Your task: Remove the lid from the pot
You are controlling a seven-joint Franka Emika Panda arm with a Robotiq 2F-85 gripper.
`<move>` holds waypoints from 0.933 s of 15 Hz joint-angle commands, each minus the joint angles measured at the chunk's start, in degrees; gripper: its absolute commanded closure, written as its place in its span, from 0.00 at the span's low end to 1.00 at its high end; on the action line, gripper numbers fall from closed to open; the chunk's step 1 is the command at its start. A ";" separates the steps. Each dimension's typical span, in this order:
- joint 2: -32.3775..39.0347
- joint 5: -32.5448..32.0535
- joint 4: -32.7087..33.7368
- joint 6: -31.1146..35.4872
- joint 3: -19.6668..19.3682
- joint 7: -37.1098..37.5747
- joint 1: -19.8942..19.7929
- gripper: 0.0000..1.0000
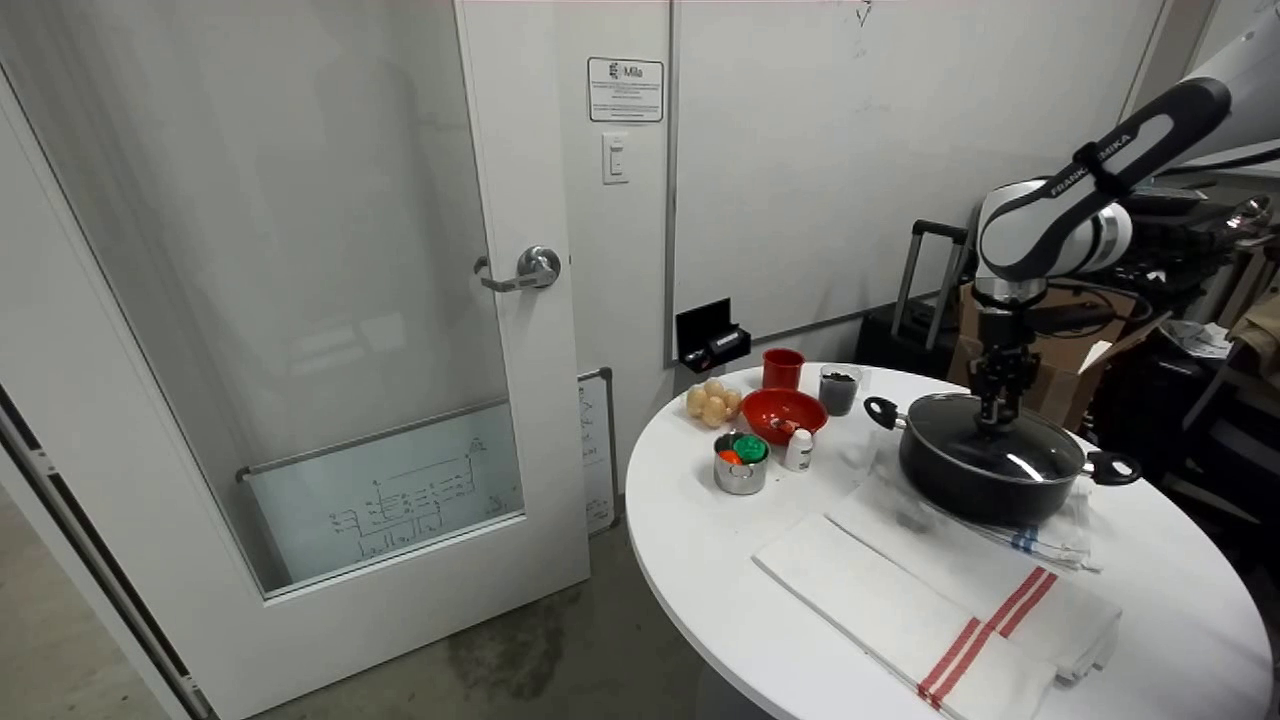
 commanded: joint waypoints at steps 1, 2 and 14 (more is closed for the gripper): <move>0.64 0.32 1.74 -1.68 0.52 0.26 -0.71 0.75; 0.51 0.34 1.58 -1.57 0.54 0.15 -0.76 0.75; -12.61 0.93 -7.97 -1.52 2.75 -2.88 -0.55 0.75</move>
